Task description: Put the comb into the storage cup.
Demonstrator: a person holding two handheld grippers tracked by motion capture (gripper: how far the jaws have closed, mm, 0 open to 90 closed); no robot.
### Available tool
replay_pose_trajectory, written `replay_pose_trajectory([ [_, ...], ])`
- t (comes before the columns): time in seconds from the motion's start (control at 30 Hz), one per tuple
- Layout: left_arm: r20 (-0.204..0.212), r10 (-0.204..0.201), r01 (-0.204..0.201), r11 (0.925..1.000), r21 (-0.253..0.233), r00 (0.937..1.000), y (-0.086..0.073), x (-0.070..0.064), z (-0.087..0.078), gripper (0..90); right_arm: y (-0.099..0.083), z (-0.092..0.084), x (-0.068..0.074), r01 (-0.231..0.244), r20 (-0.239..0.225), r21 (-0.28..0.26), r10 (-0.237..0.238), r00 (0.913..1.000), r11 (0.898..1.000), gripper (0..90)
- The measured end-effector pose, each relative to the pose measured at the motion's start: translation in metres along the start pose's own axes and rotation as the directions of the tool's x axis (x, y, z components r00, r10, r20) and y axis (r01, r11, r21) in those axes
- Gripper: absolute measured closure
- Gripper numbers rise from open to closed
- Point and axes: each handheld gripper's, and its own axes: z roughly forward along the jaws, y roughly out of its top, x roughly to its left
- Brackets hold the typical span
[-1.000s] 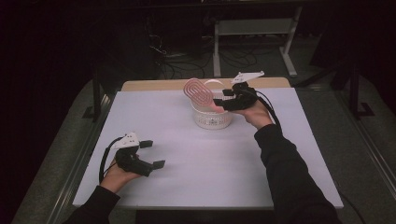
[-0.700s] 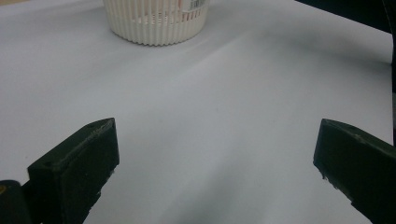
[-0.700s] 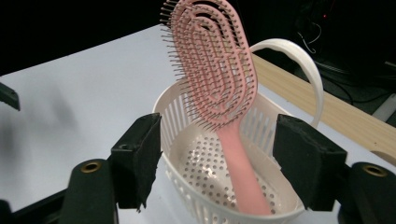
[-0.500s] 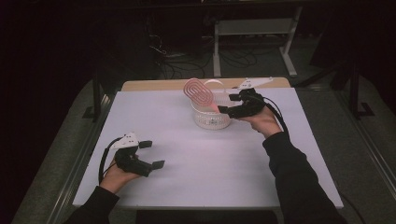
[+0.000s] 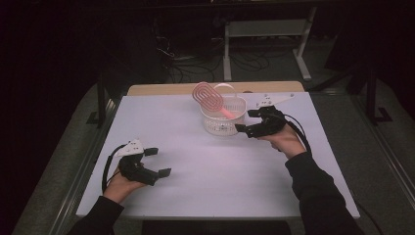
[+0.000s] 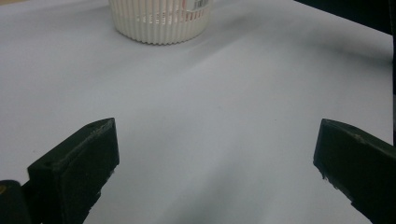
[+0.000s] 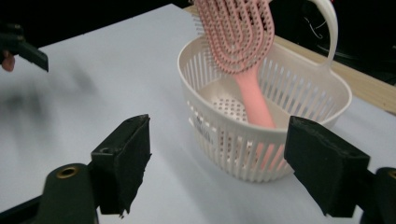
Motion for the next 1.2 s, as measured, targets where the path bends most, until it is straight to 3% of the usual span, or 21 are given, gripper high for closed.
replay_pose_trajectory([
  [0.7, 0.007, 0.008, -0.009, 0.9994, 0.033, 0.9999, -0.002, 0.001, -0.001, 0.0, -0.067, -0.023, 0.029, -0.014, 0.037, 0.065, 0.011, 0.9993, 0.998, 8.5],
  [0.93, 0.006, 0.013, -0.013, 0.9993, 0.035, 0.9999, -0.003, 0.001, -0.003, 0.0, -0.094, -0.037, 0.037, -0.031, 0.031, 0.067, 0.029, 0.9991, 0.997, 0.2],
  [1.2, 0.011, 0.024, -0.025, 0.9988, 0.042, 0.9996, -0.003, 0.001, -0.003, 0.0, -0.116, -0.050, 0.039, -0.052, 0.044, 0.049, 0.050, 0.9978, 0.997, 0.1],
])
